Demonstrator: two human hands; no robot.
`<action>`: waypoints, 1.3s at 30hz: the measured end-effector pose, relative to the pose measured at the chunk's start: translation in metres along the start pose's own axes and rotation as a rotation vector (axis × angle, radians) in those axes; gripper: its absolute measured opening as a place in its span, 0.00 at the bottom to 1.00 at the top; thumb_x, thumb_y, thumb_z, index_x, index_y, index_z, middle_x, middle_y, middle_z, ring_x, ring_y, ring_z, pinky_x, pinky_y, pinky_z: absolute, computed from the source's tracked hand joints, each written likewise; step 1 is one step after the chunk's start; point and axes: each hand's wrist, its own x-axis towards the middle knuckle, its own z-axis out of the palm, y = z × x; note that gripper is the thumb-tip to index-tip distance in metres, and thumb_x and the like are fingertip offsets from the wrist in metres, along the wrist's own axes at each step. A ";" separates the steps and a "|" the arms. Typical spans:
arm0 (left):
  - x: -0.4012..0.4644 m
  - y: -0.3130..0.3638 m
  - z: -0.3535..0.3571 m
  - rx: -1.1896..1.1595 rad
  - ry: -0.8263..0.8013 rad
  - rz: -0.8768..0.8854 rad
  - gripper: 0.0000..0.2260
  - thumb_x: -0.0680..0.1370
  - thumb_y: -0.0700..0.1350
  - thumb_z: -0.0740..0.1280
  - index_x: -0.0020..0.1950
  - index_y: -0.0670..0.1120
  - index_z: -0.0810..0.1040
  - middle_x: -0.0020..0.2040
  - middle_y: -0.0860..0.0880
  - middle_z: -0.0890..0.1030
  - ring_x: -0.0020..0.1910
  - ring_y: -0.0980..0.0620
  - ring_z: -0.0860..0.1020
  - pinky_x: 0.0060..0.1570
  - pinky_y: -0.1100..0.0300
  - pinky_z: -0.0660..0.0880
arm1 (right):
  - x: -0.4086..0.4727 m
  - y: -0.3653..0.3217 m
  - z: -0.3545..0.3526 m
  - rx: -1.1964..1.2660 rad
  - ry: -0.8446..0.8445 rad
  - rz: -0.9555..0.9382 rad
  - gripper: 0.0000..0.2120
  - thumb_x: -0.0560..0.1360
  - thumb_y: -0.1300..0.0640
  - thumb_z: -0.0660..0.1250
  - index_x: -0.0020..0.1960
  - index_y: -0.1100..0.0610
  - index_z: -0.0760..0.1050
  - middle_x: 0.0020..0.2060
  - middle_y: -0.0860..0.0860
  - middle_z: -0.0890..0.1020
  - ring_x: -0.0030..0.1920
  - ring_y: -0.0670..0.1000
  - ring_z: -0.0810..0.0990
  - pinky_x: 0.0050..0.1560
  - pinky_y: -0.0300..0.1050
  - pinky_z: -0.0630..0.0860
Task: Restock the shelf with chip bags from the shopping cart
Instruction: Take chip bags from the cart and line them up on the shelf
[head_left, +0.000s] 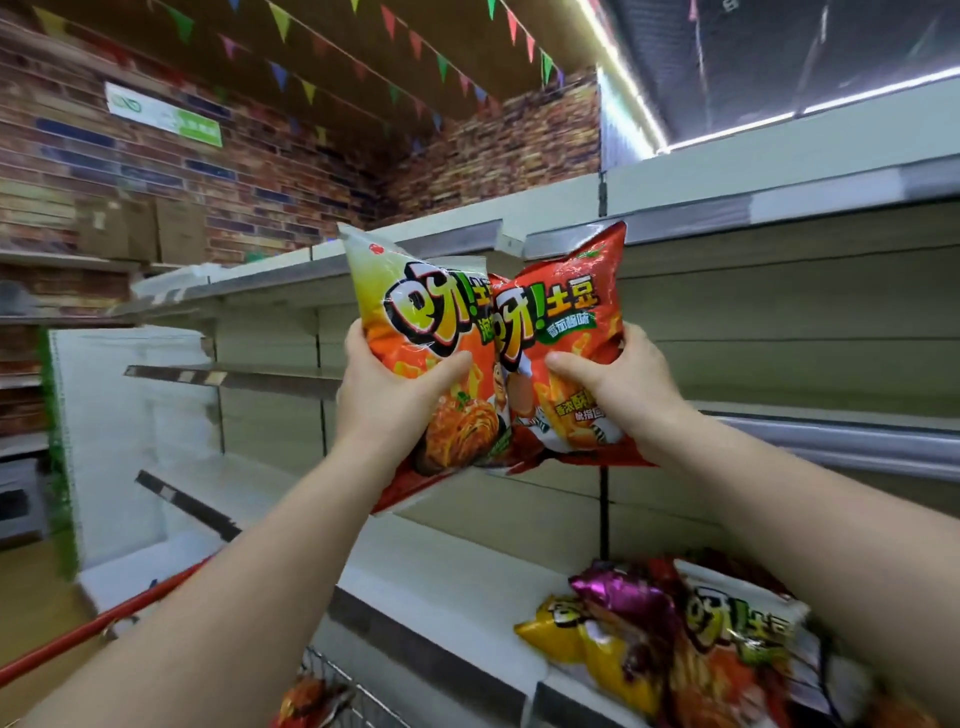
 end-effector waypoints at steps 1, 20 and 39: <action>-0.003 0.004 0.006 -0.017 -0.021 -0.002 0.41 0.66 0.55 0.77 0.73 0.53 0.59 0.61 0.53 0.74 0.61 0.49 0.74 0.64 0.46 0.71 | -0.004 -0.001 -0.010 -0.019 0.025 0.009 0.32 0.67 0.46 0.74 0.66 0.54 0.67 0.55 0.49 0.77 0.54 0.51 0.77 0.57 0.51 0.75; -0.049 0.068 0.106 -0.372 -0.547 0.106 0.43 0.66 0.54 0.77 0.75 0.51 0.58 0.59 0.54 0.72 0.62 0.50 0.72 0.63 0.53 0.69 | -0.094 -0.030 -0.145 -0.348 0.603 0.140 0.29 0.66 0.47 0.75 0.63 0.54 0.70 0.50 0.47 0.76 0.55 0.51 0.77 0.57 0.48 0.74; -0.162 0.164 0.200 -0.543 -0.793 0.086 0.44 0.63 0.56 0.78 0.73 0.53 0.58 0.57 0.54 0.73 0.62 0.46 0.74 0.65 0.44 0.70 | -0.179 -0.041 -0.305 -0.455 0.764 0.218 0.24 0.67 0.47 0.75 0.57 0.50 0.68 0.49 0.46 0.77 0.52 0.49 0.76 0.53 0.45 0.73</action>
